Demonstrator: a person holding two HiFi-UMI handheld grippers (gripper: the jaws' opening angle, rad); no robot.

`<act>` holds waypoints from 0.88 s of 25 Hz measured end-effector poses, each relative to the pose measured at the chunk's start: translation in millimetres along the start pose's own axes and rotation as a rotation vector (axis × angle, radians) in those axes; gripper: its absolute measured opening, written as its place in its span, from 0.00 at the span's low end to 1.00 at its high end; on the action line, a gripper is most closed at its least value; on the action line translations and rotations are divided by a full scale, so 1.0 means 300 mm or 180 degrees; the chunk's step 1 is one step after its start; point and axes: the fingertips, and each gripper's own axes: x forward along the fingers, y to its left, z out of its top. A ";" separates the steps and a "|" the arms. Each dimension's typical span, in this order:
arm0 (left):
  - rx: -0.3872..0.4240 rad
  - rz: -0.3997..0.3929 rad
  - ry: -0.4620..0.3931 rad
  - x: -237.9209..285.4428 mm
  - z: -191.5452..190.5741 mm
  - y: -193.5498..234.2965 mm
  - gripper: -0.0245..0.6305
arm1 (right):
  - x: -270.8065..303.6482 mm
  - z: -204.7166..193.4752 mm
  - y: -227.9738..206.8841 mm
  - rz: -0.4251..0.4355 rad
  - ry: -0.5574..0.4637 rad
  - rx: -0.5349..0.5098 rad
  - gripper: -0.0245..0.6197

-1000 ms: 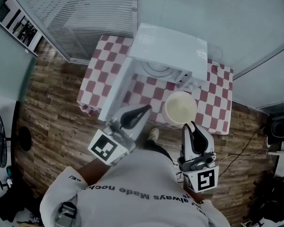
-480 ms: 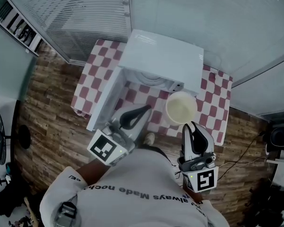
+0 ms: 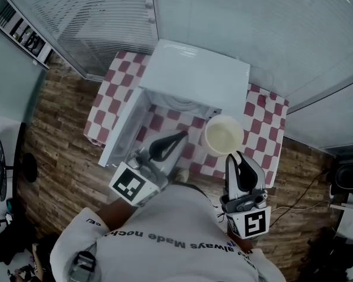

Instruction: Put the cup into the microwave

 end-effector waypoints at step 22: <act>-0.0071 -0.0023 0.0052 -0.045 0.021 0.136 0.04 | 0.136 -0.006 0.061 -0.0064 0.0009 0.0020 0.10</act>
